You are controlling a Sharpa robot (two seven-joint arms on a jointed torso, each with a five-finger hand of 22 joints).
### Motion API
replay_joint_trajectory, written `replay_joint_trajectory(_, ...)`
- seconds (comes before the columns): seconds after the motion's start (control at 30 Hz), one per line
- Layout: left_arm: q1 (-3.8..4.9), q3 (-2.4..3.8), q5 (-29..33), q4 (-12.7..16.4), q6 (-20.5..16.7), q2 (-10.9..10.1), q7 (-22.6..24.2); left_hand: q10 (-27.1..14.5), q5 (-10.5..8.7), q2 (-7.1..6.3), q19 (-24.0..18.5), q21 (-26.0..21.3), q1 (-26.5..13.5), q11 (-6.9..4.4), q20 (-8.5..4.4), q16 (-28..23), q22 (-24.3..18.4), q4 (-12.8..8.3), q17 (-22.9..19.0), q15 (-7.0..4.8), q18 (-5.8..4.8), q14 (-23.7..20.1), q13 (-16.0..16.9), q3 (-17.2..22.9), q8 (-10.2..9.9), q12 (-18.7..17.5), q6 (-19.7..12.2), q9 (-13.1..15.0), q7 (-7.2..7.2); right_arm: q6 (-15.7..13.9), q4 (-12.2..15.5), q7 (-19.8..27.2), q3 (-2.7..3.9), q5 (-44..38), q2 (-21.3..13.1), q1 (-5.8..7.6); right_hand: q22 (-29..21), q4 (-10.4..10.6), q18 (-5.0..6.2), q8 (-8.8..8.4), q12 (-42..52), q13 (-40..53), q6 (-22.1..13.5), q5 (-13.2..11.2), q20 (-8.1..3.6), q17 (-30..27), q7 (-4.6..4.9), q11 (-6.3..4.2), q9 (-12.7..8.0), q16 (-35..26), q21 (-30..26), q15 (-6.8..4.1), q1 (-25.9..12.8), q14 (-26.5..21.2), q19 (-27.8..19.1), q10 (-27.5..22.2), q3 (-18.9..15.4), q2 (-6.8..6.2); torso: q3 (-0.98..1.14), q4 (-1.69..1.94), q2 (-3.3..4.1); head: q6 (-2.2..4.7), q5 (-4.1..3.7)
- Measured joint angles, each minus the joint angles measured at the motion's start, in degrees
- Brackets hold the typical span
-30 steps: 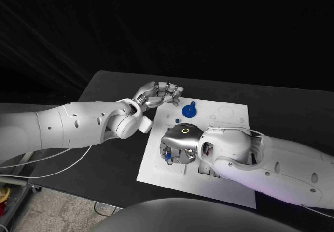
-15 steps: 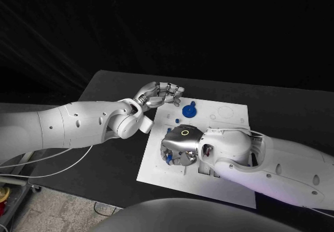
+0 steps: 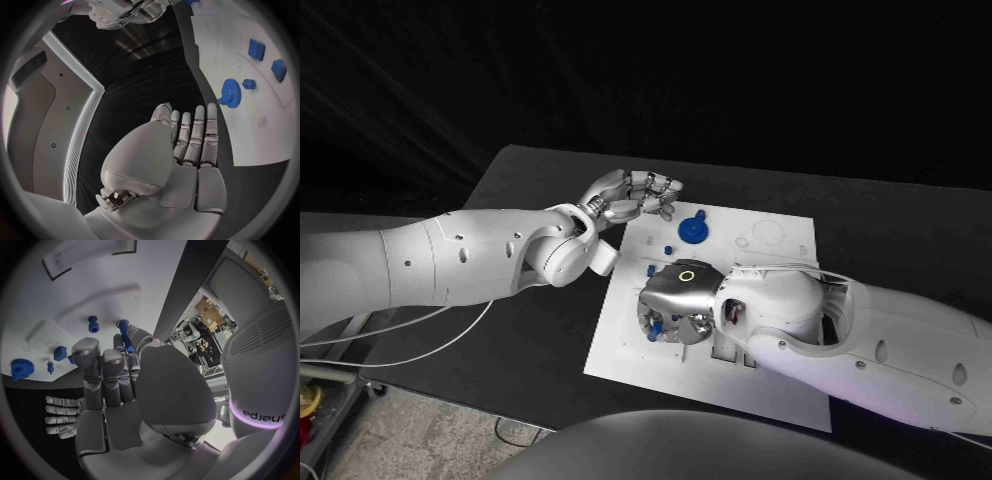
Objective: Assemble the parts on the task board
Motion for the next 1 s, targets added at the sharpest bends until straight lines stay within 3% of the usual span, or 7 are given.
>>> replay_joint_trajectory(1.0, -0.08, -0.01, 0.44, -0.22, 0.55, 0.23, -0.39, 0.00, 0.00, 0.23, 0.00, 0.00, 0.23, 0.00, 0.00, 0.00, 0.07, 0.00, 0.01, 0.00, 0.00, 0.00, -0.04, 0.00, 0.00, 0.00, -0.21, -0.05, 0.21, -0.74, -1.00, 0.46, -0.03, -1.28, 0.64, -1.02, 0.03, 0.00, 0.01, -0.42, -0.03, 0.50, -0.01, -0.33, -0.17, -1.84, 0.01, -0.11, 0.02, -1.79, -2.49, 0.19, -0.01, -1.06, -0.66, 0.04, -0.01, -0.02, 0.04, -0.01, -0.03, 0.00, -0.19)
